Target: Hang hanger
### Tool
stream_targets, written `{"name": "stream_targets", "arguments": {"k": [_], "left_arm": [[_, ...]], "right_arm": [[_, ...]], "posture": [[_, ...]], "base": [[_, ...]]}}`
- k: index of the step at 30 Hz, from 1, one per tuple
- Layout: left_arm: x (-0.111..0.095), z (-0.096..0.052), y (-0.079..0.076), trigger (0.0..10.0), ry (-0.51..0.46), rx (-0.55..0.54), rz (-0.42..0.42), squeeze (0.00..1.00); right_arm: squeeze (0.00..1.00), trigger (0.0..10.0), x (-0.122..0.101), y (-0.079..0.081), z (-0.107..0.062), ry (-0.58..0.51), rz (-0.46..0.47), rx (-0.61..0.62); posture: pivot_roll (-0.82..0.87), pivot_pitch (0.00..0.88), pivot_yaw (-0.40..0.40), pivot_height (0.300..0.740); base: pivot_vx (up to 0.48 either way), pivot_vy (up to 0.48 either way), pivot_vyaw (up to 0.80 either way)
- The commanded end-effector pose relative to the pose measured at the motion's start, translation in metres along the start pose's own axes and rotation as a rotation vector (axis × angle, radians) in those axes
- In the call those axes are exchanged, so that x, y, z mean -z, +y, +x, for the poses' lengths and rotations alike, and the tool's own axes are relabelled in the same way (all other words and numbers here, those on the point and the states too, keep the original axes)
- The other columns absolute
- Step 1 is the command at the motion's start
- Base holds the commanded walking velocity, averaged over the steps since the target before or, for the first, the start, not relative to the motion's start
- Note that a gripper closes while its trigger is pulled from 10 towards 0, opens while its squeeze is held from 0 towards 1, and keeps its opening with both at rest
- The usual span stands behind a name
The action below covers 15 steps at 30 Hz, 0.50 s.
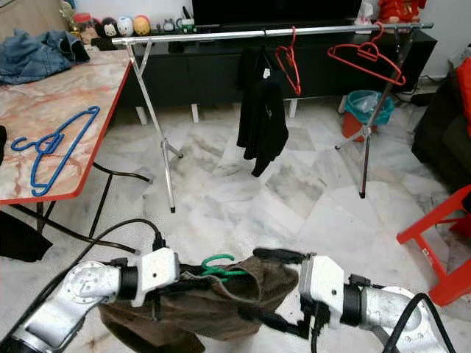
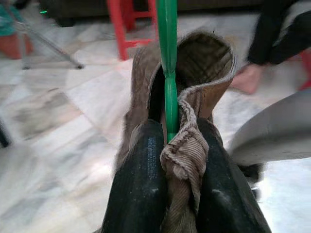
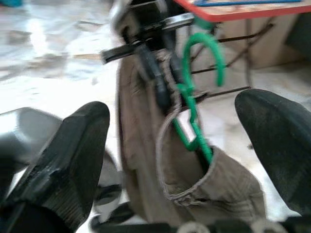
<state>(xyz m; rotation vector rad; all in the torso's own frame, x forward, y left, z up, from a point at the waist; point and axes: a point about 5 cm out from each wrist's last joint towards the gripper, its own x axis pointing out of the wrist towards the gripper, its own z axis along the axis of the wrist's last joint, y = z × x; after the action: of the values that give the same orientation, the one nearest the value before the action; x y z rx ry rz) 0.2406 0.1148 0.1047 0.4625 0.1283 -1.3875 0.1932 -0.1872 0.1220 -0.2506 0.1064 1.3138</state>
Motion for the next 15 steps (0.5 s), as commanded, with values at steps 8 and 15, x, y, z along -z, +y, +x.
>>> {"name": "stream_targets", "arguments": {"k": [8, 15], "left_arm": [[-0.018, -0.003, -0.004, 10.0, -0.079, 0.127, -0.055, 0.00], [-0.031, 0.003, -0.016, 10.0, -0.125, 0.219, -0.088, 0.00]], "right_arm": [[0.00, 10.0, 0.020, -0.007, -0.007, -0.006, 0.047, 0.133], [0.00, 10.0, 0.015, -0.007, 0.002, -0.054, 0.017, 0.154]], "posture": [[-0.02, 0.045, 0.033, 0.740], [-0.02, 0.022, 0.030, 0.740]], "base": [[0.000, 0.000, 0.00], [0.000, 0.000, 0.00]]}}
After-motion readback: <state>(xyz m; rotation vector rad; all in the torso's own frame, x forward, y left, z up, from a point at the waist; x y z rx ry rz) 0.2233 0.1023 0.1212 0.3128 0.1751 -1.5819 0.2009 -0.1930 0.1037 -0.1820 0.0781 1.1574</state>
